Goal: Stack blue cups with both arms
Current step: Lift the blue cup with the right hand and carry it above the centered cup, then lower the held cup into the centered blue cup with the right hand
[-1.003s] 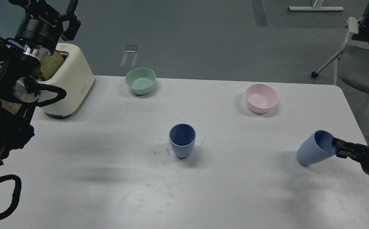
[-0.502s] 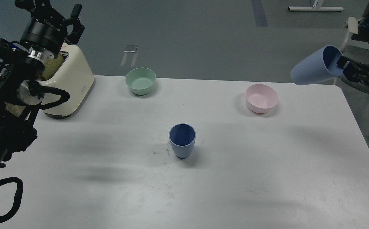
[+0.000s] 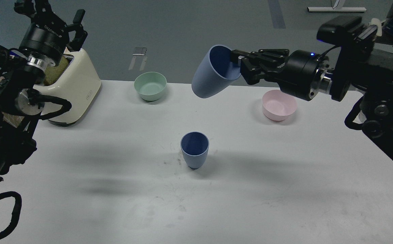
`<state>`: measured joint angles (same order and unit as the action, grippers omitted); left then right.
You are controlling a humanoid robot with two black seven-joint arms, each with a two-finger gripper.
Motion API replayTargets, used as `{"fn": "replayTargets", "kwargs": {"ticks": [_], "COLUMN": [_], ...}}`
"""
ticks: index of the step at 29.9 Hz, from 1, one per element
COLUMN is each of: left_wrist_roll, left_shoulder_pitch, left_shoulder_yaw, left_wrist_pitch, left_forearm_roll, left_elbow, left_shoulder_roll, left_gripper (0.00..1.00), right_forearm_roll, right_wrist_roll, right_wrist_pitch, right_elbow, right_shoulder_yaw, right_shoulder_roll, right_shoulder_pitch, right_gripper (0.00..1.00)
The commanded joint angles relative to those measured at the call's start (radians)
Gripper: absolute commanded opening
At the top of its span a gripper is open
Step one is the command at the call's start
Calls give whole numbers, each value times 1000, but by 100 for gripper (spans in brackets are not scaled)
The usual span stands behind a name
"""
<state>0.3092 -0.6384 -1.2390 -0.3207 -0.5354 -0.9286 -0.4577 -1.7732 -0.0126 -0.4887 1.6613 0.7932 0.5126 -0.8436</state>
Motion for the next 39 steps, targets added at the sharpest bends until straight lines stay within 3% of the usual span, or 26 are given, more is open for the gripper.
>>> {"fn": "replayTargets", "kwargs": {"ticks": [1,14,39], "left_wrist_roll": [1,1,2], "left_shoulder_pitch": [-4,-11,-11], "left_shoulder_yaw": [-5,-4,-5], "left_wrist_pitch": [-1,5,-1], "left_forearm_roll": [0,0,0], "left_elbow": [-3,-3,-3], "left_shoulder_roll": [-1,10,8], "left_gripper": [97,97,97], "right_forearm_roll": [-5,-9,-104], "right_wrist_roll": [-15,-63,-64], "right_wrist_pitch": [0,0,0], "right_elbow": [-1,0,-93], "right_shoulder_yaw": [-68,-183,-246], "right_shoulder_roll": [-3,-3,-118], "right_shoulder_pitch": [-6,-12,8], "right_gripper": [0,0,0]}}
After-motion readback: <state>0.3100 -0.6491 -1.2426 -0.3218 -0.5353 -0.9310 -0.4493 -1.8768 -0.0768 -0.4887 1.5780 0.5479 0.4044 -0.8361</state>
